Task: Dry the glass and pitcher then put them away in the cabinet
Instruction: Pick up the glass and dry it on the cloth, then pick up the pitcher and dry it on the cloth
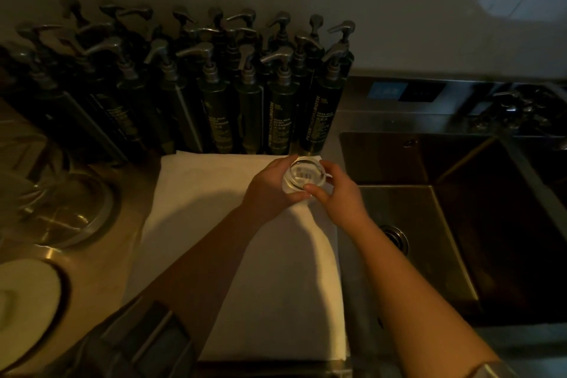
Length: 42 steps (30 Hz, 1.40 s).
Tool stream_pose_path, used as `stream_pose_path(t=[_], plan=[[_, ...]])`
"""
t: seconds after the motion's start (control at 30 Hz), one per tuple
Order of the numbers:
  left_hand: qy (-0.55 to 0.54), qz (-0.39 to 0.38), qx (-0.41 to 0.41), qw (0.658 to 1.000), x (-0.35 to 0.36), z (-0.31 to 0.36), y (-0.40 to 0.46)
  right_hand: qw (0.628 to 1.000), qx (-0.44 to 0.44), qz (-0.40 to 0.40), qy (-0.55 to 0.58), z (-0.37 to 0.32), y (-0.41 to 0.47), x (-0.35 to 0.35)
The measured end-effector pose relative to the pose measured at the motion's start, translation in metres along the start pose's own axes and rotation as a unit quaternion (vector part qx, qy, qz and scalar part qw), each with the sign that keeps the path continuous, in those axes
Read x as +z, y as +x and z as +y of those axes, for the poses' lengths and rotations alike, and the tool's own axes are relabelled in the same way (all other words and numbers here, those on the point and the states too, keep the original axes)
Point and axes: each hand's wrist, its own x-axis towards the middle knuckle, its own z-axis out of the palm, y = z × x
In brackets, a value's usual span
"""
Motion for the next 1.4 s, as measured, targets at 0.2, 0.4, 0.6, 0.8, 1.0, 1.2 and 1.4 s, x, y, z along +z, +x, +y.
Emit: stream_pose_path(t=[0.2,0.4,0.6,0.8,1.0,1.2,1.4], plan=[[0.023,0.009,-0.045,0.999,-0.008,0.010,-0.012,0.999,0.011,-0.011,-0.033,-0.008,-0.006,-0.004],[0.106,0.074,-0.035,0.991,-0.030,0.019,-0.037,0.995,-0.049,0.063,-0.053,-0.029,-0.025,0.004],[0.122,0.163,-0.054,0.978,-0.058,0.012,-0.073,0.986,-0.142,0.057,-0.060,-0.058,-0.042,0.031],[0.147,0.245,-0.137,0.949,-0.098,-0.007,-0.128,0.977,-0.198,0.000,-0.077,-0.086,-0.051,0.082],[0.140,0.308,-0.211,0.917,-0.142,-0.037,-0.189,0.971,-0.220,-0.073,-0.066,-0.121,-0.070,0.149],[0.124,0.359,-0.258,0.888,-0.181,-0.060,-0.231,0.959,-0.235,-0.137,-0.074,-0.156,-0.085,0.199],[0.095,0.387,-0.247,0.883,-0.214,-0.095,-0.250,0.960,-0.210,-0.165,-0.081,-0.178,-0.094,0.242]])
